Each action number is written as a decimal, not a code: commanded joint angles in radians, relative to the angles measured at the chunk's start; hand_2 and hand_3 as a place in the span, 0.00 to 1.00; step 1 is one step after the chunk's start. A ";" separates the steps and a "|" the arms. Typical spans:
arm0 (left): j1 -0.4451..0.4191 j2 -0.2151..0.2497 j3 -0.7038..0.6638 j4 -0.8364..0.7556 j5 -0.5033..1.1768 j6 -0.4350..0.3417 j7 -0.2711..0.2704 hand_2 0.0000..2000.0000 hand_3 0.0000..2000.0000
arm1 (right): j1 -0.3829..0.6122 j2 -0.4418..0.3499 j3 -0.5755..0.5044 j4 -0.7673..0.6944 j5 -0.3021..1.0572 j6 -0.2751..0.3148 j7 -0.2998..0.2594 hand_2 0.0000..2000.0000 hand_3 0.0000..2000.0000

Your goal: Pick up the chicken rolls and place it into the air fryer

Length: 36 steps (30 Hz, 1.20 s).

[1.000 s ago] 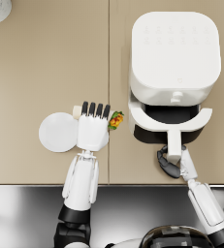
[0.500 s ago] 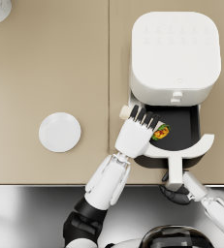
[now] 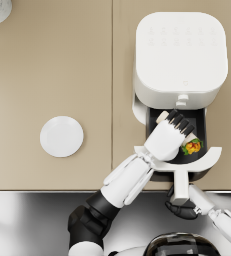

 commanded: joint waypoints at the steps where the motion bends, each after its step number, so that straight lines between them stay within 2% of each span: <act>1: 0.009 0.014 -0.020 0.042 -0.004 0.006 0.000 0.00 0.51 | -0.002 -0.238 0.050 0.206 0.000 0.005 0.000 1.00 1.00; 2: -0.001 0.008 -0.028 0.036 -0.007 0.010 0.001 0.00 0.35 | -0.003 0.006 0.003 0.004 0.000 0.011 0.000 1.00 1.00; 3: -0.018 -0.004 -0.041 0.007 -0.009 0.009 0.001 0.00 0.18 | -0.004 0.008 0.004 0.006 0.000 0.017 -0.001 1.00 1.00; 4: -0.037 -0.017 -0.056 -0.017 -0.011 0.014 0.002 0.00 0.02 | -0.004 -0.233 0.049 0.205 0.000 0.025 -0.001 1.00 1.00; 5: -0.062 -0.036 -0.079 -0.053 -0.012 0.022 0.002 0.00 0.00 | 0.007 -0.221 0.058 0.209 0.000 0.032 -0.001 1.00 1.00; 6: -0.098 -0.063 -0.105 -0.107 -0.012 0.027 0.002 0.00 0.00 | 0.014 -0.218 0.057 0.204 0.000 0.043 -0.001 1.00 1.00; 7: -0.126 -0.083 -0.129 -0.144 -0.013 0.031 0.002 0.00 0.00 | 0.002 0.015 0.009 0.010 0.000 0.062 0.000 1.00 1.00; 8: -0.149 -0.108 -0.150 -0.182 -0.013 0.034 0.002 0.00 0.00 | 0.027 -0.219 0.057 0.197 0.000 0.084 -0.001 1.00 1.00; 10: -0.196 -0.141 -0.232 -0.241 -0.014 0.038 0.003 0.00 0.00 | 0.042 -0.240 0.056 0.176 -0.001 0.121 0.003 1.00 1.00; 13: -0.243 -0.167 -0.359 -0.303 -0.014 0.040 0.003 0.00 0.00 | 0.083 -0.264 0.054 0.141 -0.003 0.121 0.007 1.00 1.00; 20: -0.288 -0.175 -0.534 -0.328 -0.015 0.042 0.003 0.00 0.00 | 0.203 -0.303 0.014 0.014 -0.008 0.192 0.009 1.00 1.00; 27: -0.297 -0.171 -0.601 -0.324 -0.015 0.042 0.003 0.00 0.00 | 0.293 -0.332 -0.036 -0.124 -0.001 0.279 0.020 1.00 1.00; 36: -0.289 -0.159 -0.611 -0.302 -0.015 0.042 0.003 0.00 0.00 | 0.408 -0.427 -0.068 -0.328 0.004 0.357 -0.002 1.00 1.00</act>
